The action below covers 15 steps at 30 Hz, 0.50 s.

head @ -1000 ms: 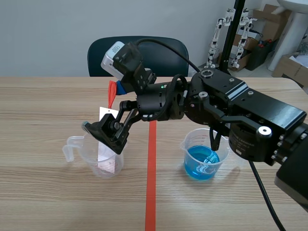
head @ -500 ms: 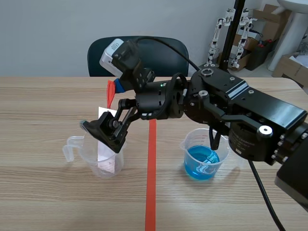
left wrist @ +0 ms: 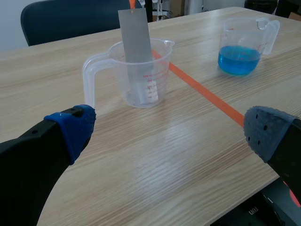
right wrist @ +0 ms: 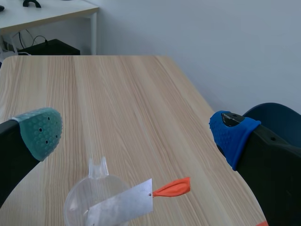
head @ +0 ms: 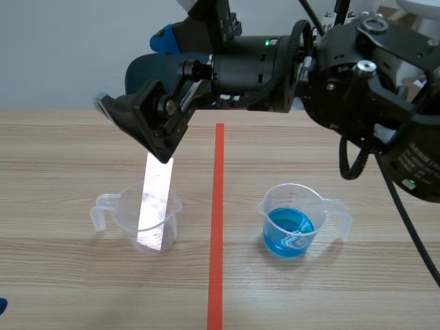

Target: Do the redox reaction experiment. return to the home posture

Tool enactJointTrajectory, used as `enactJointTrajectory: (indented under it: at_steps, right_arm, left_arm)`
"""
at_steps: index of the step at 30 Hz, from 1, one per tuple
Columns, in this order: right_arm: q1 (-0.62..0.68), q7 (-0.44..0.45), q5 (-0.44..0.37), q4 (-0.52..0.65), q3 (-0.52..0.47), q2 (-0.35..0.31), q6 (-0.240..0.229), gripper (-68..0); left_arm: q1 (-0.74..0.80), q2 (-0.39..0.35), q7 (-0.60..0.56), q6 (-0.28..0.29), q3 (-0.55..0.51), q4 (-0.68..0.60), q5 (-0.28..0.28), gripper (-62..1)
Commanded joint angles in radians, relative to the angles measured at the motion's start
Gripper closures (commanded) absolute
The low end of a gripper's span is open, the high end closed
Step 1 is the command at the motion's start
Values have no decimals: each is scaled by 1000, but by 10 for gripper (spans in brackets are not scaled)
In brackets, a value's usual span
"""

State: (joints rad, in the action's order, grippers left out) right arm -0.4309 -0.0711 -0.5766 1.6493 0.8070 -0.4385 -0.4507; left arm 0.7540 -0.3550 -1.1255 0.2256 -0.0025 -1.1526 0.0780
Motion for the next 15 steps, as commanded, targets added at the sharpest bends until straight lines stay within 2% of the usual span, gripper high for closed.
enactJointTrajectory:
  at_steps: [1,7,12,15]
  right_arm:
    - [16,18,-14,20,-25,-36,19,-679]
    - [132,38,-15,89,-128,-135,82,-679]
    - [261,67,-14,119,-269,-188,90,-679]
    - [335,94,-14,138,-356,-222,90,-679]
  left_arm:
    - [13,-12,6,10,2,-48,-11,-623]
    - [13,-32,166,39,0,-178,-15,-623]
    - [13,-32,294,51,0,-288,-15,-623]
    - [13,-43,346,62,0,-340,-34,-623]
